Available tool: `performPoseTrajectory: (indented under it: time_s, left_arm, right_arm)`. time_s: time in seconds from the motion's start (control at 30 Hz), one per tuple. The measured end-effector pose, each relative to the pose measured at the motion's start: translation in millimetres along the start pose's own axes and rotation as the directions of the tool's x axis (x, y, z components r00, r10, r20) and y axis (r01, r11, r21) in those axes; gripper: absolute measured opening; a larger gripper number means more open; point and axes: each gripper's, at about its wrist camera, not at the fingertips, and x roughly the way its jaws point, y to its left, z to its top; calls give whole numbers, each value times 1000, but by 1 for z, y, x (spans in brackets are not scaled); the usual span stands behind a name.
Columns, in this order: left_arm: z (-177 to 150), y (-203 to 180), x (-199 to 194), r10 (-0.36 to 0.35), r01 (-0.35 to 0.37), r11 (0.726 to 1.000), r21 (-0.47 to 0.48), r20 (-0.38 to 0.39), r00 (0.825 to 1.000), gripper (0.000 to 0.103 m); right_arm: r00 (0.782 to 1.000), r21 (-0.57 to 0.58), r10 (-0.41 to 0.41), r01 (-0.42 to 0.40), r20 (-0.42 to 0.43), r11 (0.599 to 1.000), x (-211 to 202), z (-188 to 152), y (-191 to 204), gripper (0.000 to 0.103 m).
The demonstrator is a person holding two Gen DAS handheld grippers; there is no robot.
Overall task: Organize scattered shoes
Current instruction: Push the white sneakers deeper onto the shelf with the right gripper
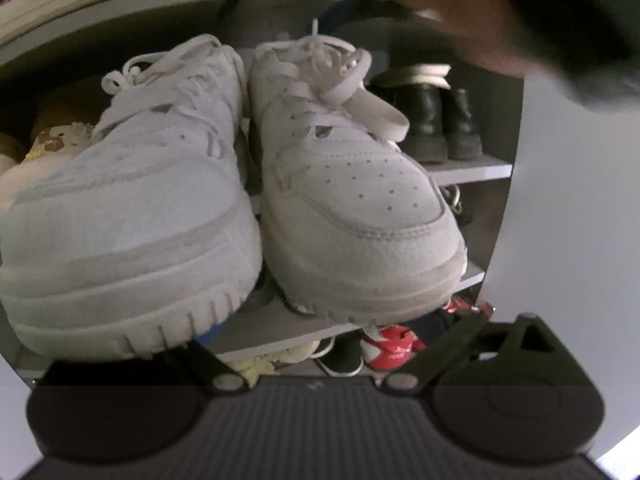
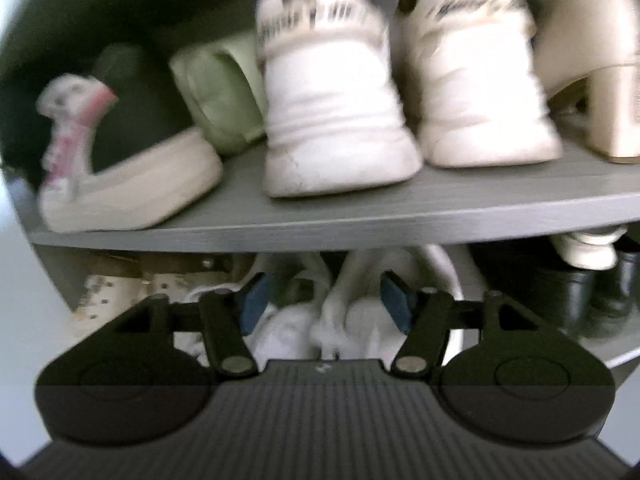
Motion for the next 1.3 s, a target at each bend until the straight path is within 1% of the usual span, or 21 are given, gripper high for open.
performPoseTrajectory:
  time_s: [0.07, 0.13, 0.17, 0.2, 0.23, 0.27, 0.3, 0.33, 0.37, 0.43, 0.47, 0.5, 0.57, 0.67, 0.77, 0.83, 0.93, 1.0, 1.03, 1.17, 1.3]
  left_arm:
    - [0, 2, 1, 6, -6, 1000, -4, -4, 1000, 97]
    - [2, 3, 0, 4, -4, 1000, -4, 0, 1000, 97]
    - [3, 3, 0, 1, -1, 1000, -1, 4, 1000, 97]
    - [4, 3, 0, -2, 2, 1000, 2, 7, 1000, 97]
    - [5, 3, 0, -5, 5, 1000, 4, 8, 1000, 97]
    - [6, 3, 2, -4, 4, 1000, 12, 4, 1000, 97]
    - [6, 3, 4, -1, 1, 1000, 22, -4, 1000, 97]
    - [6, 3, 6, 2, -1, 999, 33, -12, 1000, 97]
    - [6, 3, 9, 5, -4, 999, 43, -19, 1000, 98]
    - [7, 3, 13, 9, -7, 998, 59, -30, 1000, 98]
    - [8, 3, 16, 19, -16, 998, 68, -36, 999, 97]
    - [10, 2, 19, 32, -28, 997, 78, -44, 999, 96]
    - [15, 4, 23, 31, -28, 996, 80, -47, 998, 98]
    - [23, 6, 27, 13, -10, 997, 78, -38, 999, 97]
    - [38, 9, 39, -1, 4, 997, 75, -33, 999, 97]
    - [49, 14, 49, 0, 2, 999, 50, -34, 999, 97]
    - [64, 26, 71, 15, -16, 1000, -15, -68, 998, 97]
    - [69, 35, 86, 17, -25, 997, -68, -110, 994, 99]
    - [69, 37, 88, 11, -21, 997, -79, -125, 992, 97]
    - [55, 34, 87, -19, 11, 999, -44, -177, 984, 96]
    - [36, 33, 64, -8, 13, 1000, 27, -173, 985, 96]
  right_arm:
    - [1000, 67, -4, 3, 9, 998, -20, -26, -14, 70]
    - [998, 139, -19, 26, -56, 990, -43, -60, -46, 70]
    - [996, 161, -32, 44, -79, 986, -54, -75, -54, 70]
    - [994, 207, -49, 70, -103, 976, -68, -95, -51, 72]
    - [991, 295, -47, 82, -124, 952, -88, -114, -43, 73]
    - [991, 356, -35, 80, -131, 931, -109, -105, -32, 73]
    - [992, 438, -13, 69, -129, 896, -127, -102, -38, 73]
    - [993, 523, 16, 49, -119, 851, -132, -114, -52, 73]
    - [993, 569, 36, 33, -110, 822, -122, -117, -55, 73]
    - [993, 675, 74, 7, -90, 738, -109, -124, -59, 73]
    - [994, 709, 78, 3, -81, 706, -106, -124, -59, 74]
    - [994, 725, 73, 7, -79, 688, -104, -124, -58, 74]
    - [994, 724, 67, 16, -86, 690, -103, -122, -54, 70]
    - [995, 722, 62, 16, -82, 692, -103, -117, -56, 70]
    - [995, 698, 66, 8, -78, 716, -91, -106, -61, 70]
    - [996, 695, 54, 7, -65, 719, -79, -94, -68, 70]
    - [997, 695, 49, 5, -57, 719, -60, -81, -77, 69]
    - [996, 691, 61, 1, -65, 723, -49, -76, -81, 69]
    - [995, 683, 68, -1, -71, 731, -44, -72, -82, 69]
    - [996, 589, 42, 15, -83, 808, -63, -73, -65, 68]
    - [996, 480, 9, 34, -89, 877, -85, -75, -45, 68]
